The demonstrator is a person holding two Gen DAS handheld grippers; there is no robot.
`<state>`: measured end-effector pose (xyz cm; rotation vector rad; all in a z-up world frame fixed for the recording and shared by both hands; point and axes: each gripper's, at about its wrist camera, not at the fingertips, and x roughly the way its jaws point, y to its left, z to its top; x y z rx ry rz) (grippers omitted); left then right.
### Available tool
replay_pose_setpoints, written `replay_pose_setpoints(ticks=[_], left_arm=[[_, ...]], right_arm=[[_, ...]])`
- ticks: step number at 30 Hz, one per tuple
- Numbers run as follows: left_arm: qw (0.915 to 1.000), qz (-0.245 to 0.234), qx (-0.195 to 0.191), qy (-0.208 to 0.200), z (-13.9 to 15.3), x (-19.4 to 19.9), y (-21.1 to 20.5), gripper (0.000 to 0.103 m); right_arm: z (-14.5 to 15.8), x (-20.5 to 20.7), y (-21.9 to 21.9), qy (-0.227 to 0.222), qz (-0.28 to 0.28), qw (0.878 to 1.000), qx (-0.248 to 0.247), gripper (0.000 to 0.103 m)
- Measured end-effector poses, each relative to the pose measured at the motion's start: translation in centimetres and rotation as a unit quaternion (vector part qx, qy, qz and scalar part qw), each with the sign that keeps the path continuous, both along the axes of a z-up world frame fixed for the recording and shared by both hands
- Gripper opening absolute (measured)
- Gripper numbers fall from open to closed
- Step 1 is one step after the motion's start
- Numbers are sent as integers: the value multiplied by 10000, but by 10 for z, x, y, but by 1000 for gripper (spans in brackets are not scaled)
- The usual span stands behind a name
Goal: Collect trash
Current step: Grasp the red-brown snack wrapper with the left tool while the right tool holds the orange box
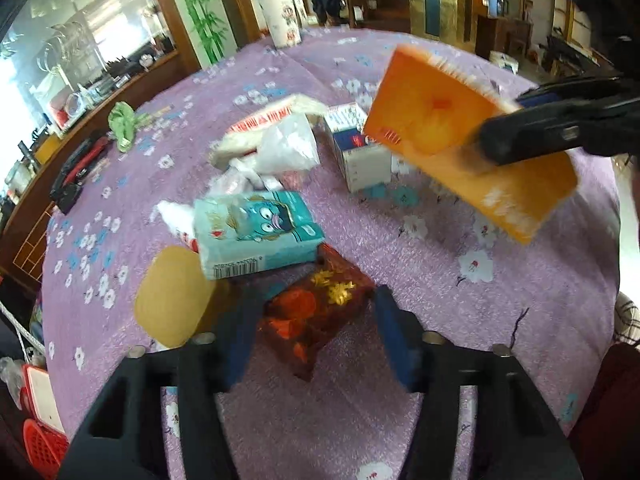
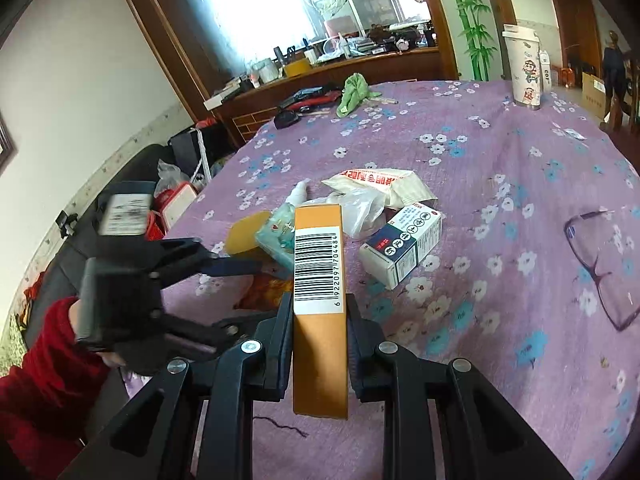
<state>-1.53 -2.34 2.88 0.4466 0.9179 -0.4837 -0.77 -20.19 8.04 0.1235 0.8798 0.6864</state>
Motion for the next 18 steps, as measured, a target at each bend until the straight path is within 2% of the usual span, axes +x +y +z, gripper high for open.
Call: replay_pose_setpoints(ticks=[2, 10, 11, 14, 18], left_arm=[[10000, 13, 2, 66, -4, 3, -1, 48], [9984, 460, -330, 47, -9, 3, -1, 46], [9977, 538, -406, 31, -9, 2, 0, 38], [9950, 754, -658, 3, -6, -5, 5, 31], [9883, 1104, -1050, -59, 2, -21, 19, 31]], right_arm=[[0, -4, -1, -5, -10, 10000, 49, 24], [-4, -11, -5, -3, -163, 9998, 101, 24], [-4, -11, -6, -4, -176, 9998, 110, 24], [-5, -16, -7, -39, -274, 9996, 78, 24], [-7, -20, -7, -16, -364, 9993, 116, 24]])
